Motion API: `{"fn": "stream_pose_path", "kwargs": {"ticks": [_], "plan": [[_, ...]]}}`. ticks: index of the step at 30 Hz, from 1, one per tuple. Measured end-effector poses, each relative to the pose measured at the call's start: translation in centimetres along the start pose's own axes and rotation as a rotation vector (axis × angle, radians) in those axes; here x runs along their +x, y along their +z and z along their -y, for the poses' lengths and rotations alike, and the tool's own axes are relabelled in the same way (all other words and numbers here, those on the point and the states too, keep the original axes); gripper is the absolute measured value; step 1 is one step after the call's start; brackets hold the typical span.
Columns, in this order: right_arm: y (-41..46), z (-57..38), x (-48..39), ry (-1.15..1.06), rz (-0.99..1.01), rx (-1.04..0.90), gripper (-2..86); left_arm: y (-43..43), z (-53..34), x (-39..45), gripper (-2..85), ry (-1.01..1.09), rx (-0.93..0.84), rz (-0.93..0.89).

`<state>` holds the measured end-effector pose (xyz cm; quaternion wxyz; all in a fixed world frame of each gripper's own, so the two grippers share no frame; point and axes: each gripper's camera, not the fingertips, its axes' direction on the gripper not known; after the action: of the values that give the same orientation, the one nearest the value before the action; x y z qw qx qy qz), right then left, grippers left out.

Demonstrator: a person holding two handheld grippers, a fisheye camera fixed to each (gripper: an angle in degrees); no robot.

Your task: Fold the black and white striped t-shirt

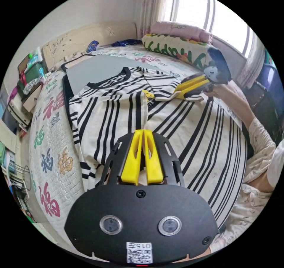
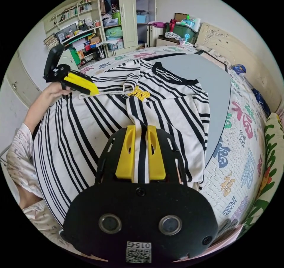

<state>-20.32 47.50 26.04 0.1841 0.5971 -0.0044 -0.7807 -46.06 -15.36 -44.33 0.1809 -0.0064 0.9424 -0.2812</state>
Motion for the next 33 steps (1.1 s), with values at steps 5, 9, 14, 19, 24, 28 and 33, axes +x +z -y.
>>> {"fn": "stream_pose_path", "kwargs": {"ticks": [5, 9, 14, 19, 24, 28, 33], "plan": [[-1.7, 4.6, -3.4, -0.113, -0.089, -0.021, 7.7, -4.1, 2.1, -2.5, 0.0, -0.051, 0.120, -0.032], [-3.5, 8.4, -1.9, -0.070, -0.104, -0.019, 3.9, -6.6, 3.7, -5.9, 0.3, -0.149, 0.204, 0.006], [-16.6, 8.4, 19.4, 0.373, -0.222, 0.183, 3.8, -15.2, -0.5, -17.6, 2.0, -0.476, 0.358, 0.352], [-25.6, -4.8, 35.1, 0.897, -0.241, 0.307, 8.4, -18.1, -8.4, -25.4, 10.1, -0.816, 0.256, 0.594], [-26.7, -7.3, 34.0, 0.841, -0.193, 0.237, 11.4, -20.2, -9.4, -25.9, 11.0, -0.775, 0.301, 0.381], [-28.9, -5.2, 27.9, 0.664, -0.036, 0.222, 13.3, -22.5, -9.4, -22.0, 11.2, -0.649, 0.347, 0.200], [-29.5, -3.5, 22.1, 0.474, -0.134, -0.029, 13.1, -25.5, -13.1, -14.2, 11.2, -0.473, 0.415, 0.078]]}}
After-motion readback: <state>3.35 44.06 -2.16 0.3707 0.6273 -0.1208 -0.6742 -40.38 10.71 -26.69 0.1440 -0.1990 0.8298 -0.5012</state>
